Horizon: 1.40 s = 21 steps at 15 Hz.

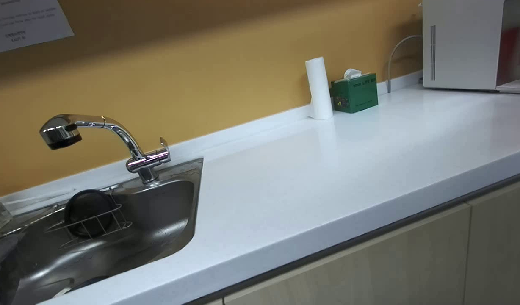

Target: Remove the orange cup from the coffeemaker.

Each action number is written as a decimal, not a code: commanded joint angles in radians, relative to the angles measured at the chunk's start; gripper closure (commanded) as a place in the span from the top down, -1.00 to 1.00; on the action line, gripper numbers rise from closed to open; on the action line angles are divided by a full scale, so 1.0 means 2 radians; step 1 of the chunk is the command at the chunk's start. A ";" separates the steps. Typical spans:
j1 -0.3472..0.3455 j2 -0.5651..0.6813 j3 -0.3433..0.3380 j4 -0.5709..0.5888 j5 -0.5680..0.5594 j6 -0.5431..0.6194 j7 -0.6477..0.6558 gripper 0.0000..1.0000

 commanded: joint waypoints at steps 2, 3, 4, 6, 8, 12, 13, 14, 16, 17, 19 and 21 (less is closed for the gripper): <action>-0.023 0.029 0.022 0.034 -0.002 0.000 0.033 1.00; -0.027 0.036 0.025 0.041 0.000 0.000 0.035 1.00; -0.032 0.042 0.028 0.048 -0.001 0.000 0.038 1.00; -0.042 0.055 0.034 0.066 -0.003 0.000 0.040 1.00; -0.053 0.068 0.042 0.084 -0.005 0.000 0.040 1.00; -0.087 0.093 0.074 0.111 -0.016 0.000 0.041 1.00; -0.096 0.099 0.085 0.117 -0.017 0.000 0.041 1.00; -0.104 0.105 0.093 0.123 -0.018 0.000 0.039 1.00; -0.122 0.116 0.113 0.137 -0.020 0.000 0.037 1.00; -0.134 0.121 0.126 0.144 -0.023 0.000 0.037 1.00; -0.153 0.130 0.146 0.161 -0.030 0.000 0.034 1.00; -0.173 0.139 0.167 0.174 -0.041 0.000 0.030 1.00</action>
